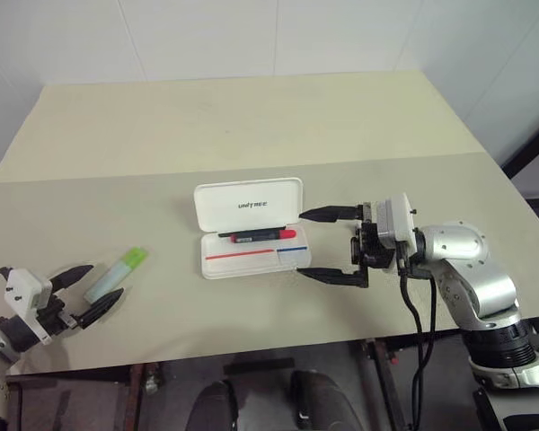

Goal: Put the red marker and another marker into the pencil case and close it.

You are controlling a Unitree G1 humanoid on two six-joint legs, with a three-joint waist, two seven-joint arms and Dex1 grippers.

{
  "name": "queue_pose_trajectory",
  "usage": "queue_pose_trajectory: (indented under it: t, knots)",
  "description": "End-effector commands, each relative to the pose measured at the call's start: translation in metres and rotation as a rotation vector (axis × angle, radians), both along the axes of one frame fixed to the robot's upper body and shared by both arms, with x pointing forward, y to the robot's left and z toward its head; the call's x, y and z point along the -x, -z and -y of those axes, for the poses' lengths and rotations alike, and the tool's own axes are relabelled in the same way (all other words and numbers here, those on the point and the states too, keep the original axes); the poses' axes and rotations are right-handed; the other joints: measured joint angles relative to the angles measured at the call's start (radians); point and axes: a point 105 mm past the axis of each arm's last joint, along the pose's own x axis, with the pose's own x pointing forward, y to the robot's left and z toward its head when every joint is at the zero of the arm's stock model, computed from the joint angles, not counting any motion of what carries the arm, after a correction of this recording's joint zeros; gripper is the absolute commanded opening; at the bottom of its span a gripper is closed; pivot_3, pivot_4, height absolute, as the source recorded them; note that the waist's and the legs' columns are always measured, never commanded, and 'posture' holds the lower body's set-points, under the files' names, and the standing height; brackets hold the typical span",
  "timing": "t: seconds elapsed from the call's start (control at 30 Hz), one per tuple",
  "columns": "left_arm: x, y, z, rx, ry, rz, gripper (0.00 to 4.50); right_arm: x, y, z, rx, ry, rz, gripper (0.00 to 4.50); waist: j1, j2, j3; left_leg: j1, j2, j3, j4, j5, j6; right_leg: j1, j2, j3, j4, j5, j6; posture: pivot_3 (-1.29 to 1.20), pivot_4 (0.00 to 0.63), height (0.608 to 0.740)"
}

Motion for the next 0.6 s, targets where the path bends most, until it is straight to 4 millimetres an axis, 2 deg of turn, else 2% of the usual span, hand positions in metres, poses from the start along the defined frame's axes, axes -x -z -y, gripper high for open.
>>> queue_pose_trajectory:
  t: [0.03,0.23,0.57,0.6]
  knots:
    - [-0.003,0.001,-0.003,-0.005,-0.015,-0.002,4.50,0.009,-0.013,0.000,-0.024,-0.040,0.025,4.48,0.001,0.000,0.000,0.000,0.000,0.000,0.000,0.000,0.000,0.000,0.000,0.000,0.000,0.000,0.000,0.00,0.150,0.740]
    - [-0.010,0.011,-0.002,0.033,-0.041,-0.023,4.50,0.009,-0.014,0.000,-0.019,-0.049,0.024,4.48,0.002,0.000,0.000,0.000,0.000,0.000,0.000,0.000,0.000,0.000,0.000,0.000,0.000,0.000,0.000,0.00,0.150,0.740]
    - [-0.012,0.016,0.004,0.051,-0.034,-0.030,1.19,0.005,-0.015,0.003,-0.012,-0.021,0.041,4.50,0.004,0.000,0.000,0.000,0.000,0.000,0.000,0.000,0.000,0.000,0.000,0.000,0.000,0.000,0.000,0.00,0.150,0.740]
    - [-0.012,0.016,0.004,0.047,-0.030,-0.030,1.04,0.005,-0.015,0.003,-0.010,-0.020,0.042,4.50,0.004,0.000,0.000,0.000,0.000,0.000,0.000,0.000,0.000,0.000,0.000,0.000,0.000,0.000,0.000,0.00,0.150,0.740]
